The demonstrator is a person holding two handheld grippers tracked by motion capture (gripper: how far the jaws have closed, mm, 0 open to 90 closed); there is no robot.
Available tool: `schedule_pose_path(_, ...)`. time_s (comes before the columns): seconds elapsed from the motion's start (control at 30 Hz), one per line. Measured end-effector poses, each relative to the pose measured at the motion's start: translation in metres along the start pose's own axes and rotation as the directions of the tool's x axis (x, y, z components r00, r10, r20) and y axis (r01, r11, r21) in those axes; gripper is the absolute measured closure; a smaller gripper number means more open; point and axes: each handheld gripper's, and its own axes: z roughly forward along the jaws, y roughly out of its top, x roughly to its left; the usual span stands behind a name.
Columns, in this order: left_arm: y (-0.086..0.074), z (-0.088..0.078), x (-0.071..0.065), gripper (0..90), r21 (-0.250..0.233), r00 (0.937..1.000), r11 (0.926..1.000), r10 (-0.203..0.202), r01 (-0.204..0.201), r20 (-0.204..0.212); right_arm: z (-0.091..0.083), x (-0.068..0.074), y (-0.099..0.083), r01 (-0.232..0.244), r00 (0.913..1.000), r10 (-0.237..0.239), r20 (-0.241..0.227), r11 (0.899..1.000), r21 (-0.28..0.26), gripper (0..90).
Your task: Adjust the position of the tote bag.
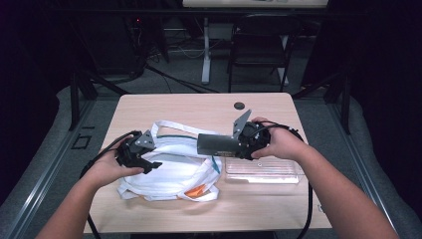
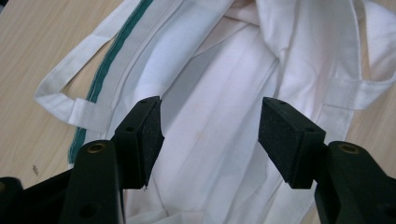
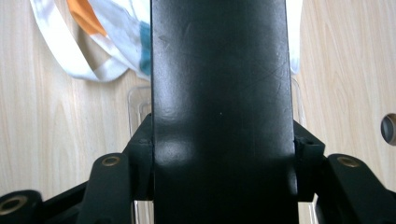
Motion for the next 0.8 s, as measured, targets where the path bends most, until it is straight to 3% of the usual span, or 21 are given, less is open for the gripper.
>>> schedule_pose_path(0.4, -0.015, 0.010, 0.001, 39.7, -0.020, 0.9943, 0.9948, -0.100, 0.100, -0.037, -0.007, -0.004, -0.019, -0.017, 0.9995, 0.016, 0.027, 0.999, 0.028, 42.1)
schedule_pose_path(0.57, -0.017, 0.014, -0.001, 39.7, -0.021, 0.9919, 0.9930, -0.117, 0.116, -0.049, -0.006, -0.005, -0.027, -0.036, 0.9990, 0.035, 0.029, 0.999, 0.025, 42.1)
schedule_pose_path(0.8, -0.021, 0.022, -0.006, 39.7, -0.052, 0.9888, 0.9883, -0.145, 0.144, -0.034, -0.005, -0.006, -0.036, -0.046, 0.9983, 0.045, 0.037, 0.998, 0.037, 42.1)
